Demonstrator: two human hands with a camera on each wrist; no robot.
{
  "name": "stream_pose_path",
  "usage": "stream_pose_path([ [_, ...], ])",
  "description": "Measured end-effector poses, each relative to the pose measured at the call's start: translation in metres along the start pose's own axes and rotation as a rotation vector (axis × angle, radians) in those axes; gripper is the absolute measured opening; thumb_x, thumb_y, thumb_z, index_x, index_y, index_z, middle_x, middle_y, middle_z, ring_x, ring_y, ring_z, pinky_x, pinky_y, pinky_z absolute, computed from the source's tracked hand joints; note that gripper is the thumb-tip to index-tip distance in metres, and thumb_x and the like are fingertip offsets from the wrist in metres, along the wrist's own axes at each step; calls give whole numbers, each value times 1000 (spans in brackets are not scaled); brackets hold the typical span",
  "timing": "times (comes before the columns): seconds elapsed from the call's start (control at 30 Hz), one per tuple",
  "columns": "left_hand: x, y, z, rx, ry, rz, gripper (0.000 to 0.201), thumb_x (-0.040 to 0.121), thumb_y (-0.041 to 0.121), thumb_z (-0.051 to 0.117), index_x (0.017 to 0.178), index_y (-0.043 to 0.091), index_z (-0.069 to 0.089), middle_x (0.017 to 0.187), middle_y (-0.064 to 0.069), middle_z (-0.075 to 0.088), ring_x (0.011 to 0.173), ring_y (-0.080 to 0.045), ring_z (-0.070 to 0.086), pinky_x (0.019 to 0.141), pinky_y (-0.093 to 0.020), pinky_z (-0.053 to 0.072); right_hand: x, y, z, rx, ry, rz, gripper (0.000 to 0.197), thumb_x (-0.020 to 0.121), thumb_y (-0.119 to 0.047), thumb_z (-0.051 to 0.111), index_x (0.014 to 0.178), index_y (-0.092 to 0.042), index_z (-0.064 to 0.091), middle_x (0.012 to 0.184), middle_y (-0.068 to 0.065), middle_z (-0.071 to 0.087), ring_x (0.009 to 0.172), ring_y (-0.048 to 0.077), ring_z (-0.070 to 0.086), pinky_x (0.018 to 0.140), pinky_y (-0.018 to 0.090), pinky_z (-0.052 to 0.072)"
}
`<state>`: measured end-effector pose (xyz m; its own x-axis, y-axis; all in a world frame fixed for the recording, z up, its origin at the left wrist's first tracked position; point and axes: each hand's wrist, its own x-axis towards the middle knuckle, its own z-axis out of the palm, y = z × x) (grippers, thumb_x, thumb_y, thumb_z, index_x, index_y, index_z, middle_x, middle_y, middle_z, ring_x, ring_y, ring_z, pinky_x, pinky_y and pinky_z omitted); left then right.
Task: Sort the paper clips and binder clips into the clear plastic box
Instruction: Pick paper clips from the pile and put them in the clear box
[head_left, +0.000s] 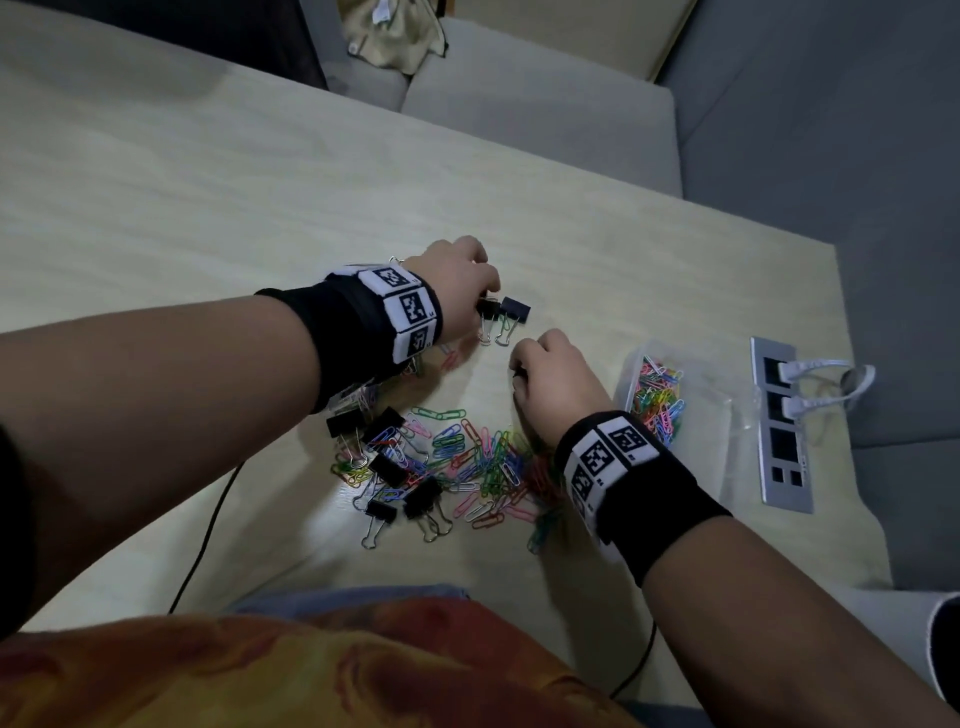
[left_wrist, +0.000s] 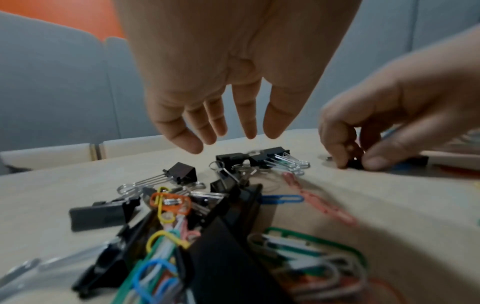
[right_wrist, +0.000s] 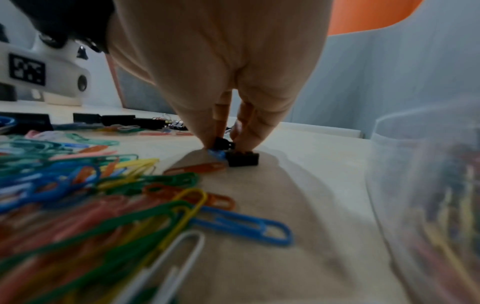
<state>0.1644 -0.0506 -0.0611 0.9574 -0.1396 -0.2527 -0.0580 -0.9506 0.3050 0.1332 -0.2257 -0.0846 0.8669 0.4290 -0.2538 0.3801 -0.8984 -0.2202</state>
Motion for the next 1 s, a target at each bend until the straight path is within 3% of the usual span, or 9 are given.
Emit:
stream_pose_path([
  [0.1,2,6,6,198,-67,45,45,86,27,58,130,31,51,136,1,42,125,-28,39,94,-45,40,5,7,-5,47,34,114,16,88,-13,52,102,-9,58,108,12,47,94,32,51,71,30,37],
  [0.23,6,3,12,238,-119,34,40,80,28,68,119,29,59,127,0,48,119,-30,42,91,-44,46,11,15,-13,-26,74,237,16,89,-14,52,104,-10,56,109,11,48,97,32,52,73,35,41],
  [0.33,3,-1,13,211,-127,43,35,75,25,74,108,31,65,122,1,50,113,-30,45,89,-43,49,17,13,-14,-36,118,121,27,92,-12,48,118,-14,53,120,12,47,106,34,49,83,39,45],
  [0.43,3,-7,12,226,-128,64,30,79,20,69,107,29,67,121,-1,51,111,-30,46,89,-40,48,24,5,-11,-20,26,-38,48,93,-12,43,139,-26,41,148,7,32,123,36,40,101,43,41],
  [0.5,5,-11,10,258,-144,75,30,80,18,68,108,25,67,119,-3,52,109,-30,49,89,-39,48,27,3,-8,-59,-40,-63,49,93,-12,40,141,-25,39,154,4,23,129,35,35,105,43,37],
  [0.67,9,-17,3,244,-112,72,26,90,18,52,112,12,64,113,-10,57,100,-31,58,76,-33,45,28,12,1,116,1,78,33,94,-22,40,125,-20,52,132,3,42,118,27,46,88,26,36],
  [0.77,11,-18,-1,212,-83,5,26,92,17,48,112,8,62,111,-13,57,102,-33,56,72,-33,39,21,16,-3,59,67,101,29,90,-13,50,117,-12,61,127,8,43,113,29,47,93,32,42],
  [0.9,14,-18,-5,250,-117,-47,22,92,11,47,108,6,62,108,-13,58,98,-32,58,69,-32,40,16,17,-13,-85,83,278,26,89,-13,49,111,-7,61,122,10,43,110,31,43,90,37,42],
  [1.0,15,-17,-5,250,-119,-83,24,90,10,48,107,6,64,106,-13,61,97,-33,59,72,-34,44,22,10,-18,-120,86,220,29,88,-8,47,115,-8,57,122,11,44,110,31,44,90,39,43],
])
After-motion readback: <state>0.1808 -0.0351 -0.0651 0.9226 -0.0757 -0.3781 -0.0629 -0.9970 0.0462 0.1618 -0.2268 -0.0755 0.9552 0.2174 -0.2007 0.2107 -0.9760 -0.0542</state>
